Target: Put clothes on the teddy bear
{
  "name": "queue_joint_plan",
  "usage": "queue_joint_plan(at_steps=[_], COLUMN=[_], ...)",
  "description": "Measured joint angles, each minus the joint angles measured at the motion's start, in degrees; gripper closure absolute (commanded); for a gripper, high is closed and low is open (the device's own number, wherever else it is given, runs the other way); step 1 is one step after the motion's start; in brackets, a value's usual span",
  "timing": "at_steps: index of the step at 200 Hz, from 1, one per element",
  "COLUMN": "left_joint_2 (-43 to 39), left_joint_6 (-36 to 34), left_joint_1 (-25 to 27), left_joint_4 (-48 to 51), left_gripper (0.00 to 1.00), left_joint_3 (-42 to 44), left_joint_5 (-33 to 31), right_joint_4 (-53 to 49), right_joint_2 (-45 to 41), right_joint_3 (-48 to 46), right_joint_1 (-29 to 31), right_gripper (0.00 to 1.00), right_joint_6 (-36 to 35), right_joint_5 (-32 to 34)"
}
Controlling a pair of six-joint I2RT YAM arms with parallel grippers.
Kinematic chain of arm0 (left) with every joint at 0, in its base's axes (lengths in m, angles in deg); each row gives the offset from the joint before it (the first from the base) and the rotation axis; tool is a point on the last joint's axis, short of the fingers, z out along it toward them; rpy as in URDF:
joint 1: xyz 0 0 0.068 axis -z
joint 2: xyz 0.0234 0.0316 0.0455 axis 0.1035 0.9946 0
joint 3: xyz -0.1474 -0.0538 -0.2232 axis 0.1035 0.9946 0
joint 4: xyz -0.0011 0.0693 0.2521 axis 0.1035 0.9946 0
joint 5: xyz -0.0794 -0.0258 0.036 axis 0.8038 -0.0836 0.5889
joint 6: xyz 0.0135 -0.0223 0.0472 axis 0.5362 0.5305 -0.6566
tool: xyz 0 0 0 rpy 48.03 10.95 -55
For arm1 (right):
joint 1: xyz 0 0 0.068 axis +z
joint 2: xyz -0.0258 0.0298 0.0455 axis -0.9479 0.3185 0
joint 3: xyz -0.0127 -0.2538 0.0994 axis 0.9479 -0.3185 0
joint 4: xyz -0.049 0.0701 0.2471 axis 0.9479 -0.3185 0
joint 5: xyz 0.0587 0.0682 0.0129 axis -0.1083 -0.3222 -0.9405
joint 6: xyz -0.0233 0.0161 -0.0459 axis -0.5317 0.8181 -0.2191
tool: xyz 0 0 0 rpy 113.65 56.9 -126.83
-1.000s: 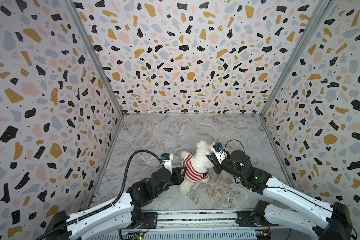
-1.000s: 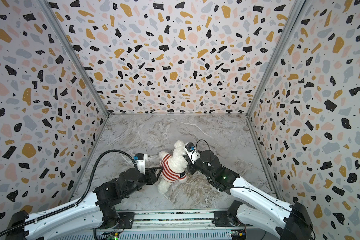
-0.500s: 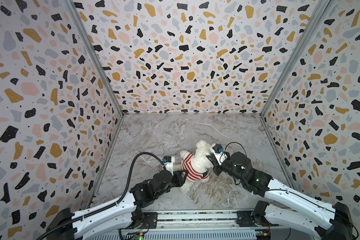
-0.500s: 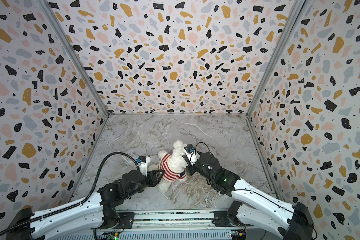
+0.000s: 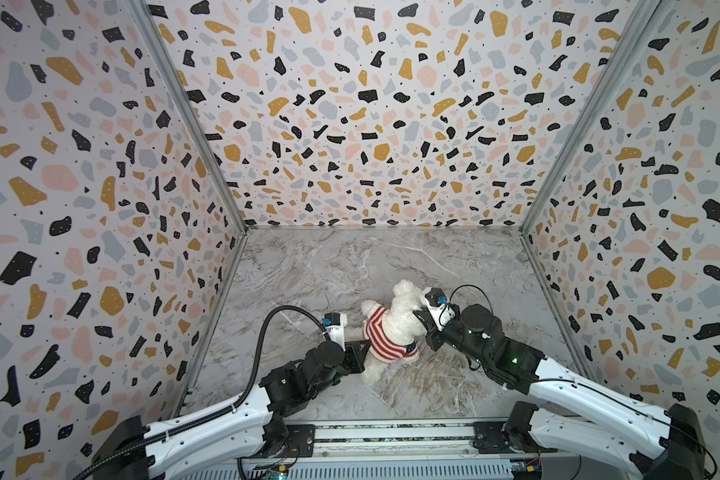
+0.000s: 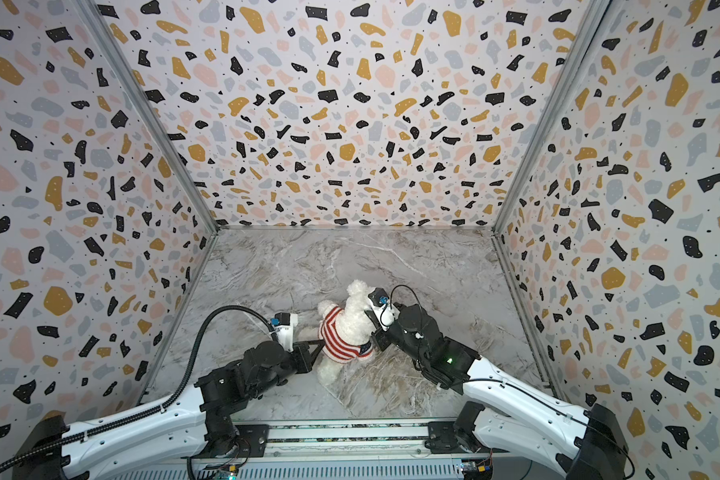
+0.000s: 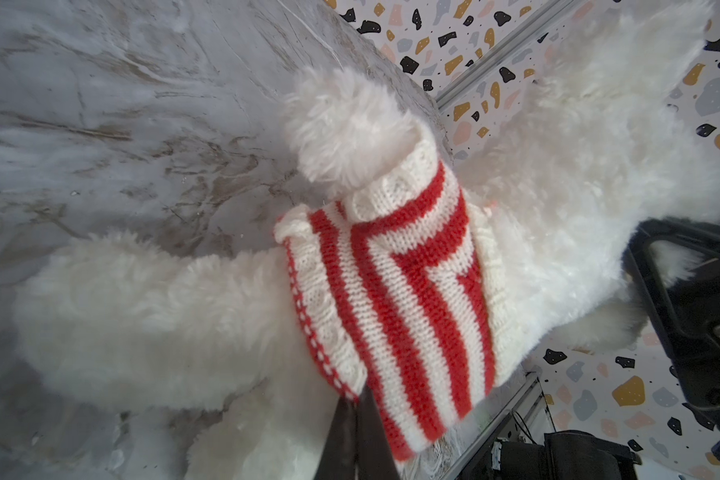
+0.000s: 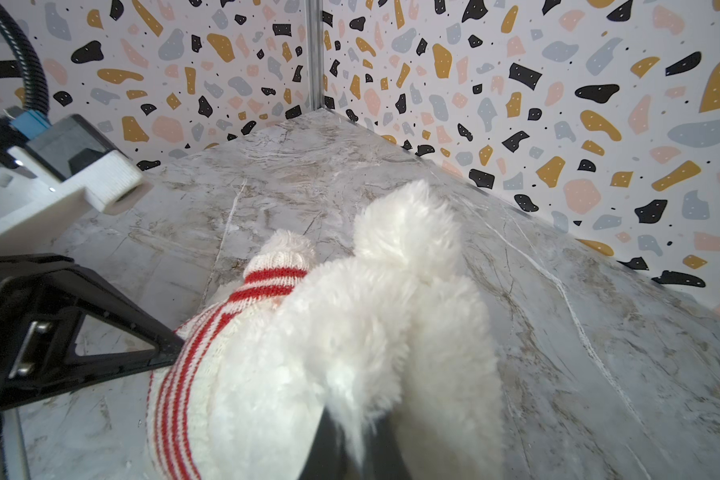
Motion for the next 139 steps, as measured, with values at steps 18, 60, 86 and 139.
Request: queue_joint_plan(at_steps=[18,60,86,139], left_joint_2=[-0.1,-0.3,0.8,3.3], left_joint_6=[0.2,0.9,0.9,1.2], left_joint_1=[0.0,-0.3,-1.1,-1.7], left_joint_4=[0.0,-0.1,-0.4,-2.4], left_gripper=[1.0,1.0,1.0,1.0], left_joint_3=[0.1,0.9,1.3,1.4], left_joint_5=[-0.6,-2.3,-2.6,-2.5], right_joint_4=[0.0,0.0,0.0,-0.1], right_joint_2=[-0.1,-2.1,-3.0,-3.0], right_joint_3=[0.0,0.0,0.0,0.0], right_joint_1=[0.1,0.2,0.3,0.3], right_gripper=[1.0,1.0,1.0,1.0], right_joint_6=[0.0,0.0,0.1,0.3], right_joint_5=[0.2,0.5,0.6,0.9])
